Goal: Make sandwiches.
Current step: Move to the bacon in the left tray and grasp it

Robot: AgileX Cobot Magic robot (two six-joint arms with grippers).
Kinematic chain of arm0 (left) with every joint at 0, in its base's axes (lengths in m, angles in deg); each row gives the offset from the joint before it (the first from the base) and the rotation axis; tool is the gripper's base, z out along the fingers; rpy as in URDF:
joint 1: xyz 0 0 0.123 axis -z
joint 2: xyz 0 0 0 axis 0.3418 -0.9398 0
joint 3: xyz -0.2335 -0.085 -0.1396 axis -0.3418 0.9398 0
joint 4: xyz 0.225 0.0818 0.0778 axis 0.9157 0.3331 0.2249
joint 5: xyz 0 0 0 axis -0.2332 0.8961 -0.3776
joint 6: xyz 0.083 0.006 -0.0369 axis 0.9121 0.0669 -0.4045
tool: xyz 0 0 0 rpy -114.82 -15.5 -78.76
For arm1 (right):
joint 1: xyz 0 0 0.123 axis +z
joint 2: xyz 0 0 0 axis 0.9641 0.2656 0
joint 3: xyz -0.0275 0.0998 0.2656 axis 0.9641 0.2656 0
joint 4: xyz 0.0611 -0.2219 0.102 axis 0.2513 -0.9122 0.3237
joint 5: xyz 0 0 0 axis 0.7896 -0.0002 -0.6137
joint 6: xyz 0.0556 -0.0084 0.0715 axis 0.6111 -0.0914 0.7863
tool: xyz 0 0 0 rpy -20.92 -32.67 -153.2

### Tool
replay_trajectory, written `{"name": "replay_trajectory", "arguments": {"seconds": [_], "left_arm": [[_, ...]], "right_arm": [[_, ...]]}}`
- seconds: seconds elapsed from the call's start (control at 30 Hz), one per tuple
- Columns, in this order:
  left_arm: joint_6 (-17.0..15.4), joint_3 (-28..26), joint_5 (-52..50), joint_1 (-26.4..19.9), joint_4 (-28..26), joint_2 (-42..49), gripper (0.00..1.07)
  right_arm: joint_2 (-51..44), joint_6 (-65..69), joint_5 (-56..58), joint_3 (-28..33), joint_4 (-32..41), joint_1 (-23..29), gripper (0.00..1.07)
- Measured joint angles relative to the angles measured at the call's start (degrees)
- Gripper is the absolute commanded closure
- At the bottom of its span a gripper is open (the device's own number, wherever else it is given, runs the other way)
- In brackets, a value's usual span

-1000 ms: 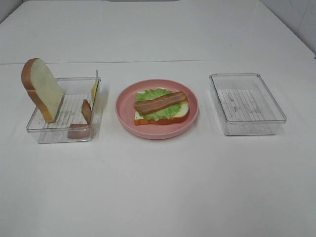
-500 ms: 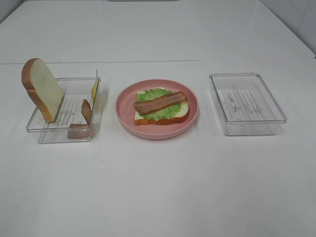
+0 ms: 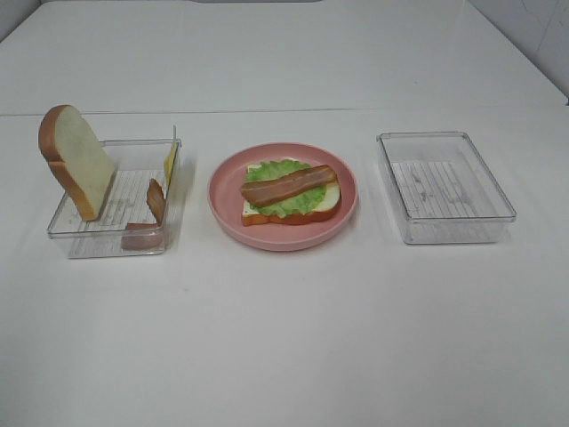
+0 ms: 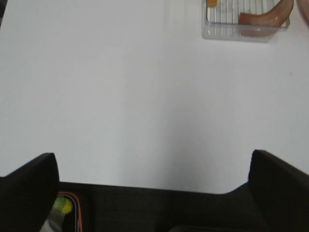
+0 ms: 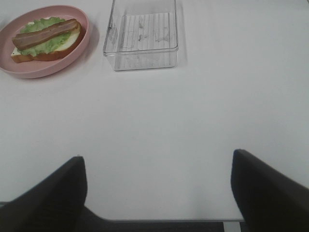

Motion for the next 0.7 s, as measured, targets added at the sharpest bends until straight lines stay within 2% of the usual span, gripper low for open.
{"name": "replay_trajectory", "arguments": {"seconds": [0.03,0.07,0.13,0.17,0.23,0.27,0.33,0.37,0.43,0.5,0.53,0.6,0.63,0.67,0.7], "left_arm": [[0.0,-4.1,0.0,0.0,0.0,-3.0,0.05],[0.0,-4.1,0.0,0.0,0.0,-3.0,0.05],[0.4,-9.6,0.1,0.0,-0.4,-8.7,0.05],[0.4,-9.6,0.1,0.0,-0.4,-8.7,0.05],[2.2,-14.7,0.1,0.0,-1.9,-16.8,0.05],[2.2,-14.7,0.1,0.0,-1.9,-16.8,0.05],[5.3,-20.6,0.0,0.0,-3.3,-29.2,0.05],[5.3,-20.6,0.0,0.0,-3.3,-29.2,0.05],[6.2,-24.6,-0.1,0.6,-3.4,-38.0,0.05],[6.2,-25.8,-0.1,1.4,-3.2,-40.8,0.05],[5.9,-28.0,-0.1,3.6,-2.7,-45.8,0.05],[5.2,-29.1,-0.1,5.1,-2.1,-48.0,0.05],[3.0,-31.1,-0.2,8.1,-0.7,-51.9,0.05],[3.0,-31.1,-0.2,8.1,-0.7,-51.9,0.05],[0.2,-33.2,-0.2,11.3,0.6,-55.6,0.05]], "right_arm": [[0.0,0.0,0.0,0.0,0.0,0.0,0.29],[0.0,0.0,0.0,0.0,0.0,0.0,0.29],[0.0,0.0,0.0,0.0,0.1,0.0,0.29],[0.0,0.0,0.0,0.0,0.1,0.0,0.29],[0.0,0.0,0.0,0.0,0.1,0.0,0.29],[0.0,0.0,0.0,0.0,0.1,0.0,0.29],[0.0,0.0,0.0,0.0,0.1,0.0,0.29],[0.0,0.0,0.0,0.0,0.1,0.0,0.29],[0.0,0.0,0.0,0.0,0.1,0.0,0.29],[0.0,0.0,0.0,0.0,0.1,0.0,0.29],[0.0,0.0,0.0,0.0,0.1,0.0,0.29],[0.0,0.0,0.0,0.0,0.1,0.0,0.29],[0.0,0.0,0.0,0.0,0.1,0.0,0.29],[0.0,0.0,0.0,0.0,0.1,0.0,0.29],[0.0,0.0,0.0,0.0,0.1,0.0,0.29]]}}
